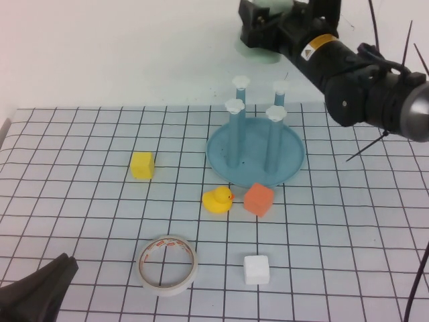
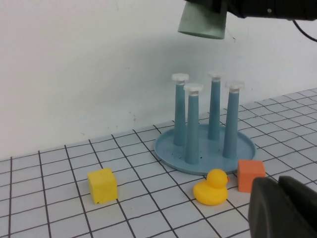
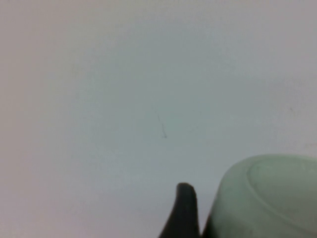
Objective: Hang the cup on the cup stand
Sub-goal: Place the cup on the cup holder
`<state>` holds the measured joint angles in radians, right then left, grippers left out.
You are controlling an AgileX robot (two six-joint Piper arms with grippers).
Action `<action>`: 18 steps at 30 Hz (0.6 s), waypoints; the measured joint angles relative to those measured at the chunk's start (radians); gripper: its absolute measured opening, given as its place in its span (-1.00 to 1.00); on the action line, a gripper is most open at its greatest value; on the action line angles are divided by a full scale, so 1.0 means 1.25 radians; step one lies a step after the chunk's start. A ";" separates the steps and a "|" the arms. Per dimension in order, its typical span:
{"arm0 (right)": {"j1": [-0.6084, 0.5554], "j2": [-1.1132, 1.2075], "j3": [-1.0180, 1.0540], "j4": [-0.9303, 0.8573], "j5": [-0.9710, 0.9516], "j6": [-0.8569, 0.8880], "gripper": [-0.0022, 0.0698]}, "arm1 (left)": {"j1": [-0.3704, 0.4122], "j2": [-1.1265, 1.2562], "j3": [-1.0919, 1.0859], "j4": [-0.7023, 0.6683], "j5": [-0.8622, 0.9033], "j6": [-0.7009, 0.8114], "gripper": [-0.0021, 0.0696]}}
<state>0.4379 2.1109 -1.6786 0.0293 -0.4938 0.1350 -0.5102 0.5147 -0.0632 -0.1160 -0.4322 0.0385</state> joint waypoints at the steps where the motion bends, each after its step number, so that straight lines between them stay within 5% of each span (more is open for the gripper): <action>1: -0.002 0.006 0.000 0.002 0.000 -0.001 0.68 | 0.000 0.000 0.000 0.000 0.002 0.000 -0.95; 18: -0.004 0.103 -0.071 -0.017 0.001 -0.010 0.68 | 0.000 0.000 0.000 0.000 0.003 0.006 -0.95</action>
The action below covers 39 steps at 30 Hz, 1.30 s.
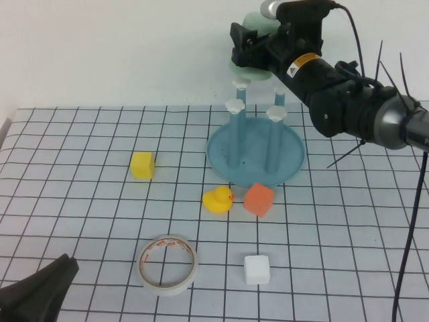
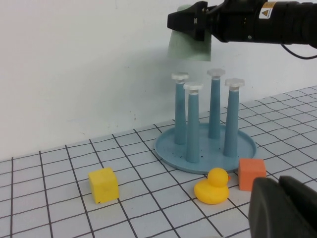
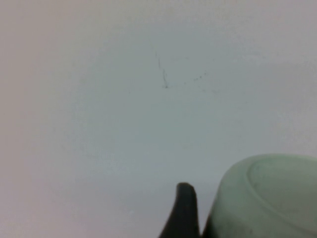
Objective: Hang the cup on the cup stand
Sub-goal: Place the cup on the cup holder
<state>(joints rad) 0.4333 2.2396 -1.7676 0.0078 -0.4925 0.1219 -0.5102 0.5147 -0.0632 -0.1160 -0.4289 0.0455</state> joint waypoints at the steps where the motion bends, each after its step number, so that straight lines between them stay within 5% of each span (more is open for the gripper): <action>1: 0.000 0.000 0.000 -0.001 0.004 -0.002 0.68 | 0.000 0.000 0.000 0.000 0.000 0.000 -0.95; 39: 0.001 -0.026 -0.002 -0.138 0.162 0.079 0.68 | 0.000 0.000 0.000 0.000 0.002 0.004 -0.95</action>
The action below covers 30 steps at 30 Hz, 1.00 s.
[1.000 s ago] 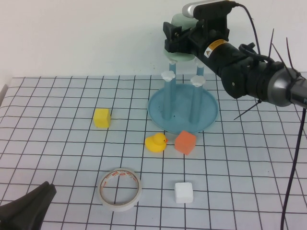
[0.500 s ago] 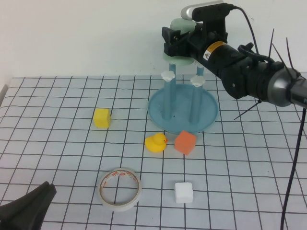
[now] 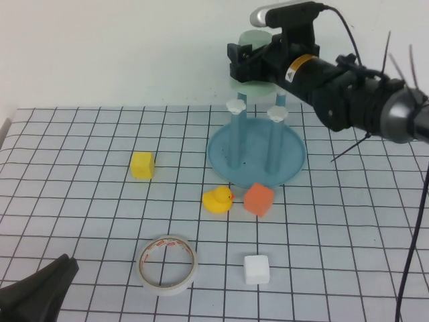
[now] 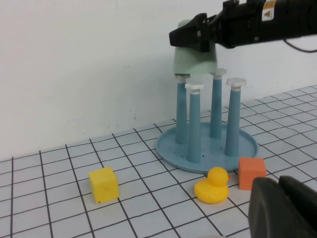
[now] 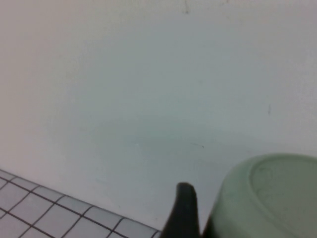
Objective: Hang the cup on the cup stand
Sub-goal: Place the cup on the cup holder
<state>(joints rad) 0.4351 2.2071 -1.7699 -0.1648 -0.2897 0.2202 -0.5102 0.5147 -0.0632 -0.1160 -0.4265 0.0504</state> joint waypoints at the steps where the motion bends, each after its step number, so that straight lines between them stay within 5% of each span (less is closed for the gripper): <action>1: 0.000 -0.012 0.000 -0.002 0.032 0.000 0.68 | 0.000 0.000 0.000 0.000 0.000 0.000 -0.95; 9: 0.009 -0.060 0.000 -0.005 0.127 0.023 0.68 | 0.000 0.000 0.000 0.000 0.000 -0.002 -0.95; 19: 0.031 -0.045 0.000 -0.074 -0.072 -0.054 0.68 | 0.000 0.000 0.000 0.000 0.000 -0.002 -0.95; 30: 0.031 0.001 0.000 0.018 -0.074 -0.096 0.68 | 0.000 0.000 0.000 0.000 0.000 0.000 -0.95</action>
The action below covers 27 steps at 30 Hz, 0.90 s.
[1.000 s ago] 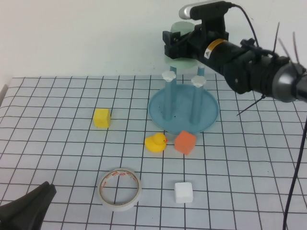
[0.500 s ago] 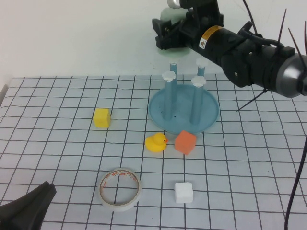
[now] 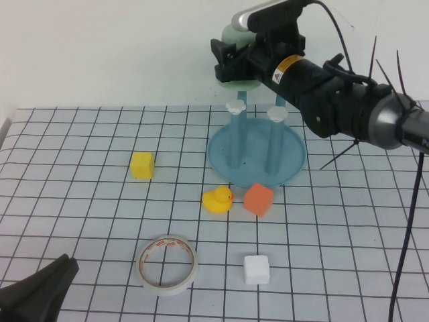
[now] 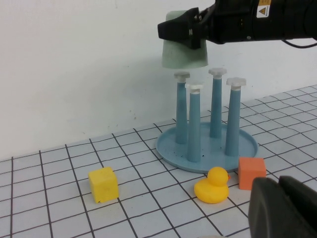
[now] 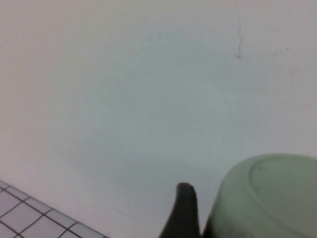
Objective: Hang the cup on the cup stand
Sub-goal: Place the cup on the cup holder
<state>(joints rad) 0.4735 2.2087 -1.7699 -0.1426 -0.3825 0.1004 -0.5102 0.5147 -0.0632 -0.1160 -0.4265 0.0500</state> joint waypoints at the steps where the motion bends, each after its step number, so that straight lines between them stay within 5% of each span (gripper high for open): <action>1: 0.000 0.000 0.000 0.024 0.001 -0.014 0.68 | 0.000 0.000 0.000 0.000 0.000 0.000 -0.95; 8: -0.005 0.003 0.000 0.170 0.001 -0.092 0.68 | 0.000 0.000 0.000 0.000 0.001 0.000 -0.95; 27: -0.005 0.009 0.000 0.183 0.048 -0.097 0.77 | 0.000 0.000 0.000 0.000 0.001 0.000 -0.95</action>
<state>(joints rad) 0.4671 2.2203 -1.7699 0.0867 -0.3226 -0.0203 -0.5102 0.5147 -0.0632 -0.1160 -0.4258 0.0500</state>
